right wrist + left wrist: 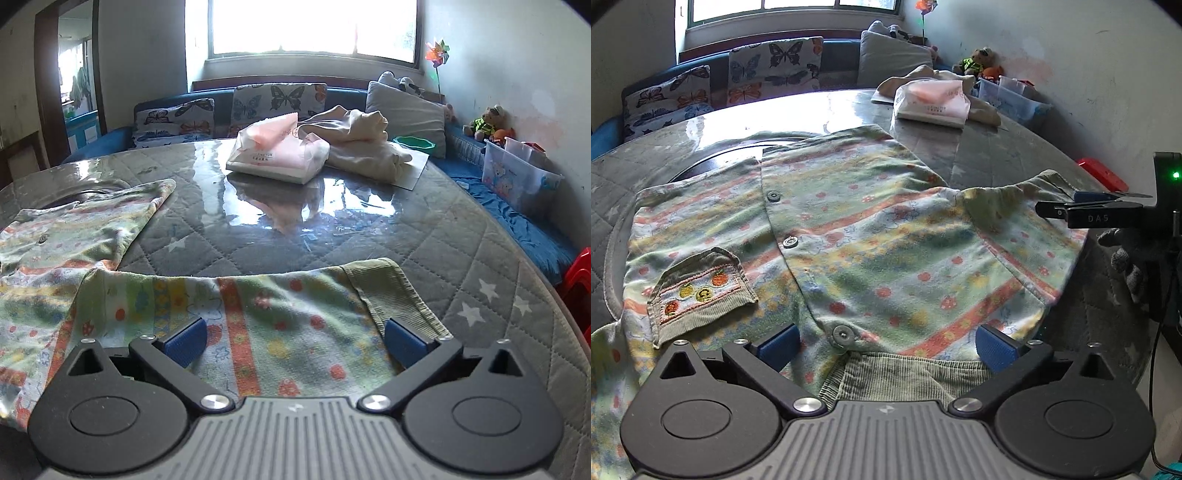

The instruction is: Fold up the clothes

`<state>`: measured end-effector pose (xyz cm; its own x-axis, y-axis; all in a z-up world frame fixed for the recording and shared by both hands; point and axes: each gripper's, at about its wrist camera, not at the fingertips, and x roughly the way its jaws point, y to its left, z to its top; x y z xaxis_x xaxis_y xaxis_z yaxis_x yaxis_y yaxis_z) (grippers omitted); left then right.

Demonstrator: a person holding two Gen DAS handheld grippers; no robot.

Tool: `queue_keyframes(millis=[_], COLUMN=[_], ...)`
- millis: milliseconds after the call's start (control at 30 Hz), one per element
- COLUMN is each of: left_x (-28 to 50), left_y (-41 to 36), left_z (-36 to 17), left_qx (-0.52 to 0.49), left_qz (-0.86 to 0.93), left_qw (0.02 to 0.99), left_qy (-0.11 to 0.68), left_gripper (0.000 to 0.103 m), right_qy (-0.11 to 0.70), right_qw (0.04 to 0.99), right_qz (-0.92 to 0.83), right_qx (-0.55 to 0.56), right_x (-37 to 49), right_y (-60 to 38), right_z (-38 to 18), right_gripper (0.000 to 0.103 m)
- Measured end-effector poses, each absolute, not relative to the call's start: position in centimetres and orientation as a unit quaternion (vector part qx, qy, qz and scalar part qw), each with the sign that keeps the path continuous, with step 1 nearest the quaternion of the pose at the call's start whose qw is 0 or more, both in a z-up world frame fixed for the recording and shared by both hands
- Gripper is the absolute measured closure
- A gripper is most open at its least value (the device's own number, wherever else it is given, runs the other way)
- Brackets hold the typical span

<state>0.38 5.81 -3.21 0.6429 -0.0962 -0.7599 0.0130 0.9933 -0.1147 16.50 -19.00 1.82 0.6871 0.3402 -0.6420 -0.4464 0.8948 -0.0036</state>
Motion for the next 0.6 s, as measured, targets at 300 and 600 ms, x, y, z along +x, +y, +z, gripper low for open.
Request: queue_keyframes(millis=[300, 600], left_x=[1.0, 1.29], left_y=[5.24, 4.86], left_z=[-3.29, -3.3], left_qx=[-0.039, -0.032], left_qz=[-0.01, 0.0], left_qw=[0.901, 0.898], left_qy=[0.433, 0.44], left_gripper=[0.0, 0.0], right_qy=[0.332, 0.332], right_qw=[0.915, 0.917], right_qz=[0.216, 0.211], right_qx=[-0.078, -0.061], right_x=[16.44, 16.2], right_y=[-19.06, -19.35], right_z=[1.74, 2.04], right_gripper=[0.0, 0.0])
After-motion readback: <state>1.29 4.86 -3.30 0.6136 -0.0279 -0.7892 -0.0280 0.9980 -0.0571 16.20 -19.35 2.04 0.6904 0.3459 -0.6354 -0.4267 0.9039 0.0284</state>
